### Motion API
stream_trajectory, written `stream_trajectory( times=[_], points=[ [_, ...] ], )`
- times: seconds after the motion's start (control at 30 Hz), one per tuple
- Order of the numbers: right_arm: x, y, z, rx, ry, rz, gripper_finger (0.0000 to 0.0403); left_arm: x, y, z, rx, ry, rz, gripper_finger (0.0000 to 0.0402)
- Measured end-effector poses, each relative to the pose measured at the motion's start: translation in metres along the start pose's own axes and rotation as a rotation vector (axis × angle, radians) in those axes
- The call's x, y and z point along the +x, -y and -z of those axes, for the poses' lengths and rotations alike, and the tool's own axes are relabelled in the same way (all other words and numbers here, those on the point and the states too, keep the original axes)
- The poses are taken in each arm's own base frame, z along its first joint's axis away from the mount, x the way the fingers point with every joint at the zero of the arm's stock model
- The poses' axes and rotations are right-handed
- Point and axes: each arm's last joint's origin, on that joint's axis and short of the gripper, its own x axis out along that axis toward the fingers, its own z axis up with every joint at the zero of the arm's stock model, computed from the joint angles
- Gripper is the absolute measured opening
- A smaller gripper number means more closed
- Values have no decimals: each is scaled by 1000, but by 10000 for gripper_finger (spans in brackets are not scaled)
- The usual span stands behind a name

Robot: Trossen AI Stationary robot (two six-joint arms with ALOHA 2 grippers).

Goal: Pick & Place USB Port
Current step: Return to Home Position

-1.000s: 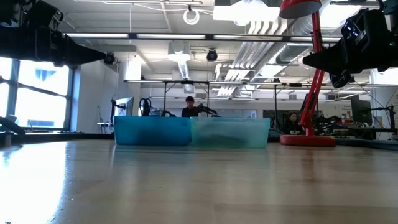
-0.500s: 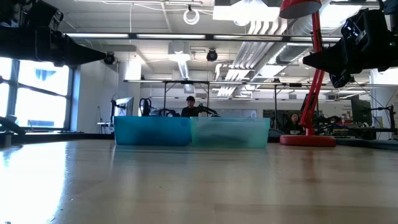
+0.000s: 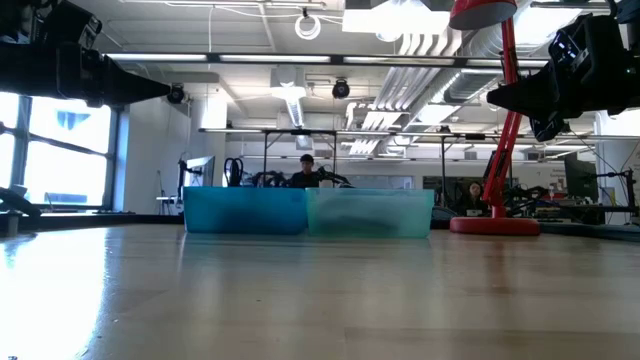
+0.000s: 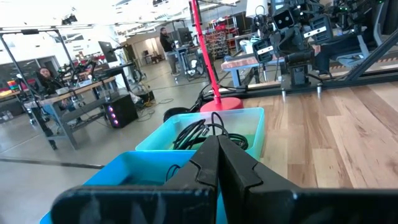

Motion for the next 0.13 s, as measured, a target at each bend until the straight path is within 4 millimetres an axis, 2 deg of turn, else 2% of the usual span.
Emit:
stream_trajectory(
  times=[0.13],
  points=[
    [0, 0, 0, 0, 0, 0, 0, 0, 0, 0, 0, 0, 0, 0]
  ],
)
